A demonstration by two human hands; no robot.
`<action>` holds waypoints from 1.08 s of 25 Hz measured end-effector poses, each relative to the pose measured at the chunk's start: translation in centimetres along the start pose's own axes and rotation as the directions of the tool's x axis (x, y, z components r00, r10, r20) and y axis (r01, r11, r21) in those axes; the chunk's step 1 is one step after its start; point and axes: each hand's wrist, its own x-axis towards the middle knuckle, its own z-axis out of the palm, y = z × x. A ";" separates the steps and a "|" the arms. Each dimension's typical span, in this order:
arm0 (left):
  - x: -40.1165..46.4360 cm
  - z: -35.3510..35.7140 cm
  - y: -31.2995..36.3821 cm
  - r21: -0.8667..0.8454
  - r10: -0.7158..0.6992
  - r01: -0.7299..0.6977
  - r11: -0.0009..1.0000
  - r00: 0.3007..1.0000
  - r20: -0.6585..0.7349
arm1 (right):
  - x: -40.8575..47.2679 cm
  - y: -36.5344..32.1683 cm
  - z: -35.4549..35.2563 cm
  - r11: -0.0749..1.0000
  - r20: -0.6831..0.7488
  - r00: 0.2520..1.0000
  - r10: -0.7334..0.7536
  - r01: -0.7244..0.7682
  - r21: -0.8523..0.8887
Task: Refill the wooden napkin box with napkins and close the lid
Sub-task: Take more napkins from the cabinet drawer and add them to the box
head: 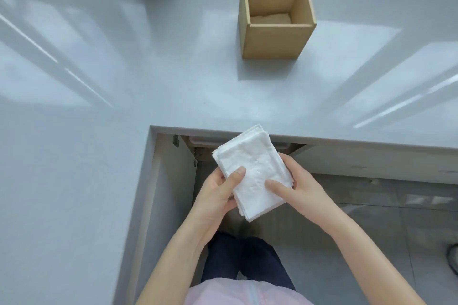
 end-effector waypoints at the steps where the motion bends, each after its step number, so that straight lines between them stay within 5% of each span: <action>1: -0.2 0.1 0.8 0.020 0.015 -0.015 1.000 1.000 0.014 | -0.2 -0.7 -0.2 1.000 0.001 1.000 -0.017 0.017 0.002; 14: 4.2 3.3 10.9 0.158 0.145 -0.151 0.976 0.988 0.049 | 3.7 -7.6 -8.0 0.979 0.026 0.980 -0.199 0.200 -0.031; 27: 10.2 7.5 19.7 0.240 0.250 -0.216 0.946 0.961 -0.120 | 12.2 -15.1 -17.5 0.955 -0.101 0.951 -0.292 0.296 0.024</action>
